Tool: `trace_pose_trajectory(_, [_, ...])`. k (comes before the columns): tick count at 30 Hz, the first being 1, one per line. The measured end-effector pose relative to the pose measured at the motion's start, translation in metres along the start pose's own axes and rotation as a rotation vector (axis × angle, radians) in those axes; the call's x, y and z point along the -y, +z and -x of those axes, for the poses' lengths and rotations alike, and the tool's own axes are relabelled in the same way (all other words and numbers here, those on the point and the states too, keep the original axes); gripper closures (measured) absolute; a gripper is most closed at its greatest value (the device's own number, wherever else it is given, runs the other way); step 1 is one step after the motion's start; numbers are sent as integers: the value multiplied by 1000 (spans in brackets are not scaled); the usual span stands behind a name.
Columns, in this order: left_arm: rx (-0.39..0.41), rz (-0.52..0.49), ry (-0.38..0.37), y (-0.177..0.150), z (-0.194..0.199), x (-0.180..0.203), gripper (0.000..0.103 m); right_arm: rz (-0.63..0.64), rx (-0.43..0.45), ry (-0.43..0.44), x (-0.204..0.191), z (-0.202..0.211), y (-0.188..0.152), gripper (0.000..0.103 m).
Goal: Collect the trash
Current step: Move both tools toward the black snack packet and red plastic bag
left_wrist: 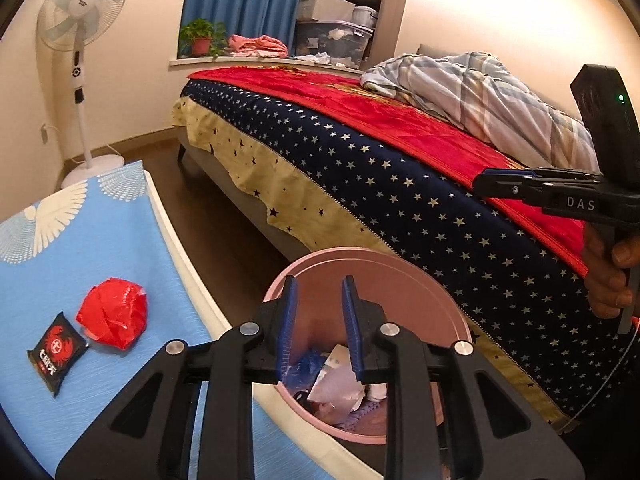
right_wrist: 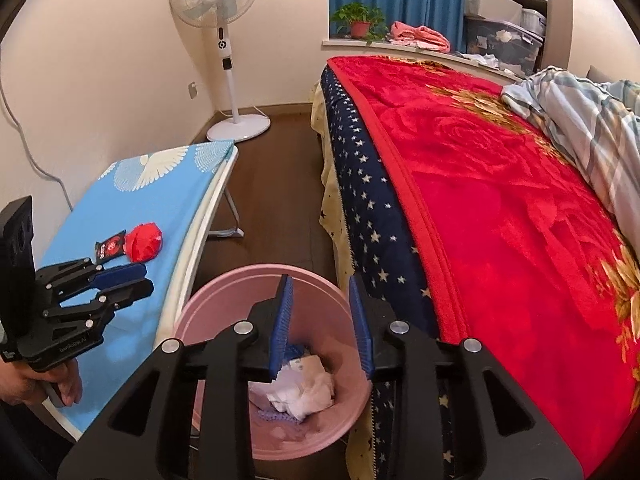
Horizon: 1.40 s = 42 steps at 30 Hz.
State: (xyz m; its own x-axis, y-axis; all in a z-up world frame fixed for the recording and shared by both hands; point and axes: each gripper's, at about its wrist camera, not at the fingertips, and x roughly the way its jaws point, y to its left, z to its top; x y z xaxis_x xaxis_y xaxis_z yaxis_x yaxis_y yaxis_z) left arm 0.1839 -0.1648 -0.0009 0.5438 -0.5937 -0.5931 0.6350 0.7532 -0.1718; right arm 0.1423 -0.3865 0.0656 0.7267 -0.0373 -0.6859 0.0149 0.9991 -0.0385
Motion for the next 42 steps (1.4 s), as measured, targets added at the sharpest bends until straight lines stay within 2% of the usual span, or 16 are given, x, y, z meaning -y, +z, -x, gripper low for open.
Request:
trace_pose_trajectory(9, [26,50,60,-2,19,-35,80,46,0,65,-45,-25,11,73])
trace_pose_trajectory(27, [20,214,285,-31,58,-170,80,98,-15,220,-141,-104,22,73])
trace_pose_trajectory(36, [-18,273,375,-56,66,-222,80,124,-46,270,-180,-148,26,72])
trace_pose_trajectory(38, [-32,288,396,-62,67,-235,80,132,-49,276,-189,-158,28,60])
trace_pose_trajectory(42, [-49,324,420,-71,65,-255,80,121,-62,297,-204,-177,31,52])
